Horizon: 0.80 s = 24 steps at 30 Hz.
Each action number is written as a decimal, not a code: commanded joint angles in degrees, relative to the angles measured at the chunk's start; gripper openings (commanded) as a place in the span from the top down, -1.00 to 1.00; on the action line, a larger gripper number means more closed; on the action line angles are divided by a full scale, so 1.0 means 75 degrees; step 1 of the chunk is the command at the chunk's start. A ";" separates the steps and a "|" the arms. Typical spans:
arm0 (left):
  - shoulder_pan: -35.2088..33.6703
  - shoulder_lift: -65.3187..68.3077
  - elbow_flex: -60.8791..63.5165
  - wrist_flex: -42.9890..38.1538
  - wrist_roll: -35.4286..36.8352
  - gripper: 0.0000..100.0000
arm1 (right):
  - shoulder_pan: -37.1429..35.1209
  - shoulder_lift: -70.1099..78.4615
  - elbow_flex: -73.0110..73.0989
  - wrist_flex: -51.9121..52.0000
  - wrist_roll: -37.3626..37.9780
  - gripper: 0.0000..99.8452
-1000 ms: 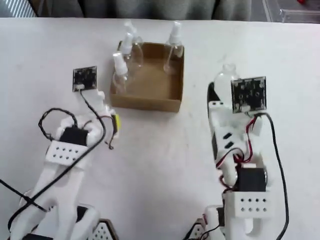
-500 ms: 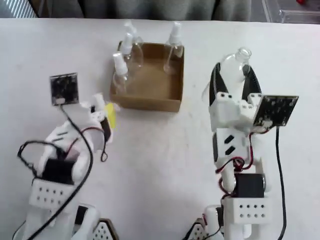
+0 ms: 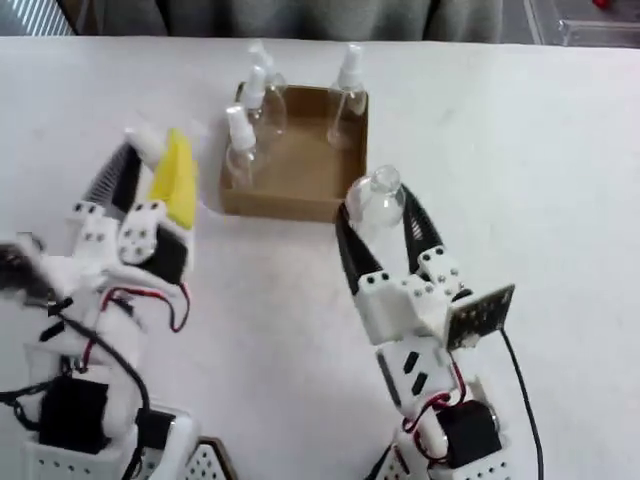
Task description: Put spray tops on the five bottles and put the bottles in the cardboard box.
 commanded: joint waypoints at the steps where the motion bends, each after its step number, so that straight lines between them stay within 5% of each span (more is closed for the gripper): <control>1: -0.0018 0.0322 -0.0996 -0.1043 -0.0059 0.96 | -0.0522 -0.0123 -0.0012 0.0041 0.0129 0.97; 9: -0.0018 0.1424 -0.3071 -0.0926 -0.0059 0.96 | -0.1893 -0.0123 0.0539 0.0147 0.0141 0.97; 13: 0.0135 0.2092 -0.4466 0.0176 -0.0059 0.96 | -0.2233 -0.0123 0.0879 0.0147 0.0141 0.97; 24: 0.2280 0.3499 -0.6318 0.3786 -0.1149 0.96 | -0.2315 -0.0123 0.1407 0.0205 0.0141 0.97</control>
